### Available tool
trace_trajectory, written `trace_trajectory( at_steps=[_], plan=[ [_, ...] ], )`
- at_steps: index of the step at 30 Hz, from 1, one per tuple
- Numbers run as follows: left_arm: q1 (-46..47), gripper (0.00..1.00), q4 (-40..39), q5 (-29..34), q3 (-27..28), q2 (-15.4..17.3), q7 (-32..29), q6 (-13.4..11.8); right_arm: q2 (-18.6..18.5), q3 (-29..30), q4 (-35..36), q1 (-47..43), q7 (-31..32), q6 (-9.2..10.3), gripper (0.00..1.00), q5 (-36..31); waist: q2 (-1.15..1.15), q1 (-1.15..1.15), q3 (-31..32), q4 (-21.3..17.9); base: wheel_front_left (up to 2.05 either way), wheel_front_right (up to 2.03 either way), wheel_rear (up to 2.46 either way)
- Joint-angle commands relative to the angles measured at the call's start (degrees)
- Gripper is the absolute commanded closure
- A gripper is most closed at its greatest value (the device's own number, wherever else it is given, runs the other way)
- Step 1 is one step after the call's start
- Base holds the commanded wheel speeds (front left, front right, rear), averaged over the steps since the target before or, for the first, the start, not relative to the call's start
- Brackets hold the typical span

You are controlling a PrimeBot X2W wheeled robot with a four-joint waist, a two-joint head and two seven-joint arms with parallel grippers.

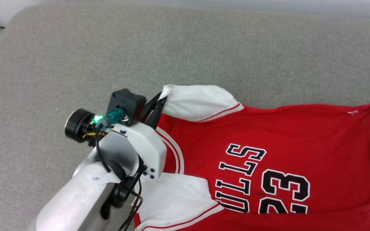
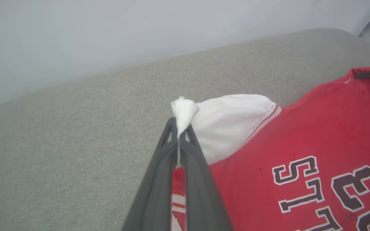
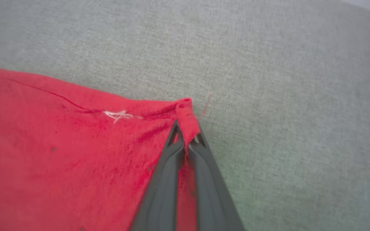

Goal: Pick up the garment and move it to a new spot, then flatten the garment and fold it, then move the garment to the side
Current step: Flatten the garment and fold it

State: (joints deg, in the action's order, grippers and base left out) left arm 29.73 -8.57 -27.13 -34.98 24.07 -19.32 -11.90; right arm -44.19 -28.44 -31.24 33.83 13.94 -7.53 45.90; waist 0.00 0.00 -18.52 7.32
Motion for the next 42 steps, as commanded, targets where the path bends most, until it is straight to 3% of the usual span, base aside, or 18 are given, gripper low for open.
trace_trajectory(
  at_steps=[1,18,29,42],
  plan=[
    [-1.45,1.00,0.16,-0.55,0.52,0.20,0.88,-0.52,0.42,0.36,-0.24,-1.30,-1.73,0.09,1.00,0.63,0.00,0.00,1.86,-0.31,0.00,0.00,0.00],
    [-17.32,1.00,-0.61,-5.55,1.56,2.92,5.60,-2.78,1.51,1.68,1.13,-16.20,-12.89,0.09,1.00,8.83,0.00,0.00,10.63,-0.29,0.00,0.00,0.00],
    [-26.82,1.00,1.02,-7.36,0.51,4.63,6.89,-4.03,-0.60,0.26,6.43,-25.27,-10.84,0.09,1.00,12.26,0.00,0.00,12.59,-1.06,0.00,0.00,0.00],
    [-28.69,1.00,5.92,-6.87,-2.64,4.59,5.61,-3.27,-5.00,-2.38,10.73,-29.34,-6.77,0.09,1.00,8.92,0.00,0.00,12.88,-1.03,0.00,0.00,0.00]
  ],
)
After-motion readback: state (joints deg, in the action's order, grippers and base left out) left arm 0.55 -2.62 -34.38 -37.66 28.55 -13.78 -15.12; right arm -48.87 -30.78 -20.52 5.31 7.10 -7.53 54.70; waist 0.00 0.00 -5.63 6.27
